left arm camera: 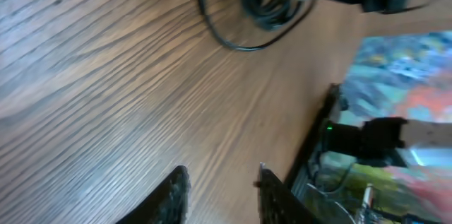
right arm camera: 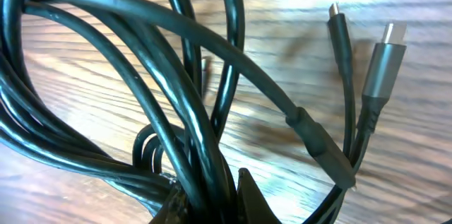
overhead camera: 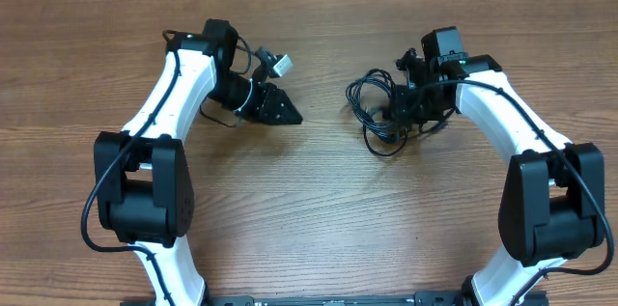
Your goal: Untangle cables
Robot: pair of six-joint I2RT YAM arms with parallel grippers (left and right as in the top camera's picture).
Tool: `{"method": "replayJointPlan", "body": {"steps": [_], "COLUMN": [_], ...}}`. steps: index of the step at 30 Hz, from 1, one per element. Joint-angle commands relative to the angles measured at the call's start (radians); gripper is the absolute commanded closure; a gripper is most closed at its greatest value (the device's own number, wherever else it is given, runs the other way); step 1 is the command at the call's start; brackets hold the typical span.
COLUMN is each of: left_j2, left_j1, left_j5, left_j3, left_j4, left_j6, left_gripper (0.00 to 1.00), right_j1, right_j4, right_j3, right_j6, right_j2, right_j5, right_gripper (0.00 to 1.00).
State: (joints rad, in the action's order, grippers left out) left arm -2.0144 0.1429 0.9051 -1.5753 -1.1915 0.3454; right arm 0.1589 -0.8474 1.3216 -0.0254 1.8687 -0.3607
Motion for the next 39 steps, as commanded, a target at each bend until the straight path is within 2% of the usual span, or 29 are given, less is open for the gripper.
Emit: {"method": "replayJointPlan", "body": {"steps": [1, 4, 9, 12, 20, 21, 23, 25, 28, 29, 33, 34, 35, 37, 38, 39], "left_j2": [-0.003, -0.003, -0.003, -0.003, -0.003, -0.003, -0.003, -0.003, -0.003, -0.003, -0.003, -0.003, -0.003, -0.003, -0.003, -0.003], "left_j1": [-0.004, -0.004, -0.004, -0.003, 0.003, 0.003, 0.003, 0.003, 0.003, 0.003, 0.002, 0.002, 0.002, -0.001, -0.004, -0.006], "left_j5": [0.17, 0.178, 0.177, 0.177, 0.162, 0.16, 0.161, 0.16, 0.16, 0.161, 0.159, 0.157, 0.157, 0.117, 0.059, 0.032], "left_j3": [0.0, 0.0, 0.0, 0.0, 0.0, 0.0, 0.0, 0.0, 0.0, 0.0, 0.0, 0.0, 0.0, 0.0, 0.0, 0.0], "left_j4": [0.011, 0.06, 0.212, 0.268, 0.288, 0.288, 0.288, 0.288, 0.287, 0.287, 0.286, 0.284, 0.28, 0.26, 0.248, 0.243], "left_j6": [0.036, -0.006, -0.182, -0.246, -0.249, -0.249, -0.249, -0.249, -0.249, -0.249, -0.248, -0.243, -0.228, -0.184, -0.185, -0.185], "left_gripper": [0.48, 0.45, 0.38, 0.36, 0.37, 0.4, 0.53, 0.71, 0.92, 0.96, 0.95, 0.96, 0.96, 0.96, 0.96, 0.96], "right_j1": [0.005, 0.006, 0.054, 0.096, 0.201, 0.213, 0.221, 0.225, 0.225, 0.225, 0.225, 0.225, 0.225, 0.219, 0.213, 0.21], "right_j4": [0.034, 0.063, 0.094, 0.103, 0.125, 0.124, 0.124, 0.123, 0.117, 0.116, 0.116, 0.116, 0.114, 0.103, 0.094, 0.088], "right_j3": [0.043, 0.047, 0.063, 0.086, 0.14, 0.14, 0.14, 0.14, 0.14, 0.14, 0.14, 0.14, 0.14, 0.14, 0.14, 0.14], "right_j6": [0.015, -0.042, -0.095, -0.133, -0.19, -0.192, -0.192, -0.192, -0.192, -0.192, -0.192, -0.189, -0.17, -0.127, -0.126, -0.126], "right_j2": [-0.008, -0.008, -0.008, -0.008, -0.008, -0.008, -0.008, -0.008, -0.008, -0.008, -0.008, -0.008, -0.008, -0.008, -0.008, -0.008], "right_j5": [-0.125, -0.162, -0.199, -0.2, -0.2, -0.199, -0.194, -0.179, -0.164, -0.164, -0.164, -0.164, -0.164, -0.164, -0.165, -0.165], "right_gripper": [0.96, 0.96, 0.96, 0.96, 0.96, 0.96, 0.96, 0.96, 0.96, 0.96, 0.95, 0.86, 0.6, 0.32, 0.18, 0.15]}}
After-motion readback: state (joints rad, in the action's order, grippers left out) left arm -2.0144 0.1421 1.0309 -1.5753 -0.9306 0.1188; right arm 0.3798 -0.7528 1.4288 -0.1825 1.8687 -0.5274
